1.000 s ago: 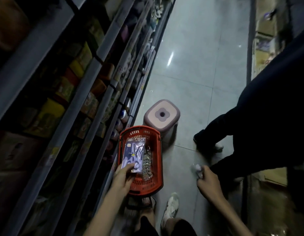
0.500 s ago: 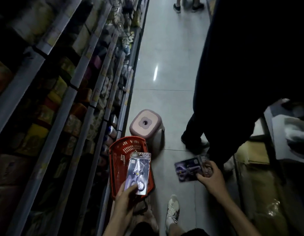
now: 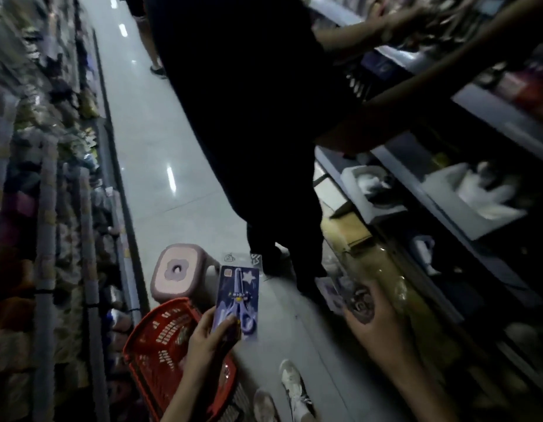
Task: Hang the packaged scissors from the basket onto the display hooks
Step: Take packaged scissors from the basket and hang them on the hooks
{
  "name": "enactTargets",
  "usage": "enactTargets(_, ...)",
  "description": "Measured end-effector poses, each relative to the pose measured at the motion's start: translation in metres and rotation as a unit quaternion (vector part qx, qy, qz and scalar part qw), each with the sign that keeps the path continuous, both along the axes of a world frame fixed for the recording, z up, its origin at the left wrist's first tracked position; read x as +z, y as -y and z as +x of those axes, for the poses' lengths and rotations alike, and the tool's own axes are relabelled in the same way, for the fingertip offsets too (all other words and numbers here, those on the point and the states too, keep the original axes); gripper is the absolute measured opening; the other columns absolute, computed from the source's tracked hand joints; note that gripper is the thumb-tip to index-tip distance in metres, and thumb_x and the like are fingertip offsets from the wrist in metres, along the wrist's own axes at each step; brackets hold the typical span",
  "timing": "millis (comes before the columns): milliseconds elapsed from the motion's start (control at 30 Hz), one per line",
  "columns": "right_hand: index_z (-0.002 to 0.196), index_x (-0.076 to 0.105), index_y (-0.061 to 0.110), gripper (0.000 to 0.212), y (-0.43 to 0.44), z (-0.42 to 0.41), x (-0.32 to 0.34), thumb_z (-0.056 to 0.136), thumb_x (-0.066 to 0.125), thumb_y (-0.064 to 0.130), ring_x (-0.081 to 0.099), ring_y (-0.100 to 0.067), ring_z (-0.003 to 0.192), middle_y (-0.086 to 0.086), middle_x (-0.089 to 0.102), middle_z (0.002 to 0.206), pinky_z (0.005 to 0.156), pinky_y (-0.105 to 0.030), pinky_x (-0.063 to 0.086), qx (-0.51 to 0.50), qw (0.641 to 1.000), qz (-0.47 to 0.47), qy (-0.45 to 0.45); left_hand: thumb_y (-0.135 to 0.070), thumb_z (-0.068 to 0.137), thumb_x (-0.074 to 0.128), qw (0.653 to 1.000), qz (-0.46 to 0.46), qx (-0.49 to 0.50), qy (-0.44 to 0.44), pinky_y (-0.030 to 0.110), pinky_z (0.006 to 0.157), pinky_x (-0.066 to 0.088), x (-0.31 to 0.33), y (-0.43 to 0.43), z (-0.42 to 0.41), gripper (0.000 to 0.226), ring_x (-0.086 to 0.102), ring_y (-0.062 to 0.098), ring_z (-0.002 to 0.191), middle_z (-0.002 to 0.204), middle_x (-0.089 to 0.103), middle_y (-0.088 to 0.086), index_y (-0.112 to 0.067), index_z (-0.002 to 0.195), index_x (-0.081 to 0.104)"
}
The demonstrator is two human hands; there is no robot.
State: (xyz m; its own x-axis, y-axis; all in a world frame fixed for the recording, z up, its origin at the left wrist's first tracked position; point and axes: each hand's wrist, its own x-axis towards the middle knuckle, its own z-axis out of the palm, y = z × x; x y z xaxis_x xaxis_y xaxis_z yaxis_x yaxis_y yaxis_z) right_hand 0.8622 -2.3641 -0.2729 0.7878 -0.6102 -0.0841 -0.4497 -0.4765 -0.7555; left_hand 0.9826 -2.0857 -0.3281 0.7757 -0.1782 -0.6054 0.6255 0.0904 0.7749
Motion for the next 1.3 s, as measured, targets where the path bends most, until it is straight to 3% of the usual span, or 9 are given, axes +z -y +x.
enactTargets(133, 0.097, 0.064, 0.033, 0.035, 0.015, -0.059, 0.015, 0.073, 0.088, 0.026, 0.067, -0.017, 0.069, 0.011, 0.068, 0.075, 0.058, -0.033, 0.055, -0.057, 0.989, -0.134, -0.021, 0.006, 0.089, 0.065, 0.994, -0.014, -0.098, 0.037, 0.024, 0.059, 0.058, 0.011, 0.038, -0.006, 0.022, 0.070, 0.017, 0.076, 0.095, 0.073, 0.017, -0.003, 0.108, 0.067)
enactTargets(433, 0.085, 0.078, 0.006, 0.028, 0.053, -0.199, 0.041, 0.065, 0.087, -0.011, 0.071, -0.009, 0.068, -0.008, 0.079, 0.081, 0.060, -0.016, 0.055, -0.300, 0.924, 0.177, 0.160, -0.006, 0.074, 0.078, 0.971, -0.055, -0.230, 0.034, 0.039, 0.073, 0.062, 0.023, 0.136, -0.070, 0.041, 0.071, 0.033, 0.090, 0.107, 0.072, 0.028, -0.002, 0.113, 0.064)
enactTargets(633, 0.104, 0.077, 0.003, 0.047, 0.086, -0.291, 0.054, 0.062, 0.092, 0.019, 0.073, -0.035, 0.102, -0.014, 0.078, 0.102, 0.094, -0.051, 0.056, -0.388, 0.849, 0.265, 0.243, -0.011, 0.055, 0.091, 0.950, -0.051, -0.304, 0.044, 0.064, 0.091, 0.054, 0.048, 0.198, -0.152, 0.070, 0.071, 0.045, 0.099, 0.111, 0.073, 0.025, -0.006, 0.120, 0.063)
enactTargets(733, 0.099, 0.078, 0.008, 0.062, 0.107, -0.333, 0.060, 0.052, 0.092, 0.046, 0.074, -0.031, 0.095, -0.010, 0.079, 0.097, 0.090, -0.049, 0.056, -0.397, 0.845, 0.251, 0.257, 0.003, 0.066, 0.085, 0.933, -0.033, -0.349, 0.076, 0.060, 0.089, 0.056, 0.061, 0.229, -0.201, 0.065, 0.072, 0.042, 0.100, 0.110, 0.076, 0.014, -0.018, 0.123, 0.064)
enactTargets(867, 0.107, 0.072, 0.015, 0.021, 0.137, -0.382, 0.077, 0.086, 0.074, 0.011, 0.073, -0.023, 0.100, 0.003, 0.079, 0.098, 0.086, -0.041, 0.059, -0.375, 0.853, 0.240, 0.274, 0.005, 0.066, 0.085, 0.913, -0.036, -0.394, 0.098, 0.065, 0.090, 0.055, 0.074, 0.270, -0.260, 0.070, 0.072, 0.039, 0.103, 0.112, 0.075, 0.010, -0.023, 0.126, 0.062)
enactTargets(1000, 0.105, 0.069, 0.028, 0.020, 0.163, -0.427, 0.088, 0.094, 0.069, 0.011, 0.071, -0.016, 0.101, 0.005, 0.076, 0.104, 0.086, -0.041, 0.058, -0.361, 0.883, 0.162, 0.252, -0.002, 0.074, 0.082, 0.891, -0.062, -0.437, 0.106, 0.052, 0.083, 0.058, 0.090, 0.307, -0.309, 0.066, 0.071, 0.038, 0.105, 0.118, 0.073, 0.011, -0.022, 0.133, 0.059)
enactTargets(1133, 0.116, 0.056, 0.038, 0.036, 0.186, -0.452, 0.116, 0.099, 0.062, 0.007, 0.062, 0.015, 0.088, 0.030, 0.062, 0.102, 0.083, -0.023, 0.049, -0.322, 0.892, 0.196, 0.250, -0.005, 0.093, 0.065, 0.887, -0.111, -0.441, 0.081, 0.054, 0.088, 0.058, 0.119, 0.350, -0.340, 0.040, 0.071, 0.036, 0.109, 0.122, 0.073, 0.011, -0.021, 0.130, 0.063)
enactTargets(1200, 0.133, 0.054, 0.029, 0.044, 0.198, -0.461, 0.127, 0.098, 0.061, 0.003, 0.067, 0.005, 0.085, 0.022, 0.070, 0.095, 0.081, -0.028, 0.049, -0.330, 0.883, 0.224, 0.249, -0.009, 0.096, 0.063, 0.876, -0.126, -0.456, 0.088, 0.053, 0.093, 0.056, 0.139, 0.372, -0.348, 0.037, 0.071, 0.033, 0.110, 0.123, 0.073, 0.008, -0.024, 0.130, 0.063)
enactTargets(1300, 0.122, 0.058, -0.001, 0.035, 0.211, -0.464, 0.144, 0.092, 0.065, 0.018, 0.064, -0.031, 0.086, -0.016, 0.062, 0.092, 0.070, -0.036, 0.044, -0.353, 0.880, 0.188, 0.257, -0.009, 0.098, 0.060, 0.847, -0.157, -0.491, 0.130, 0.047, 0.088, 0.057, 0.171, 0.404, -0.355, 0.034, 0.071, 0.030, 0.111, 0.124, 0.072, 0.008, -0.024, 0.129, 0.064)
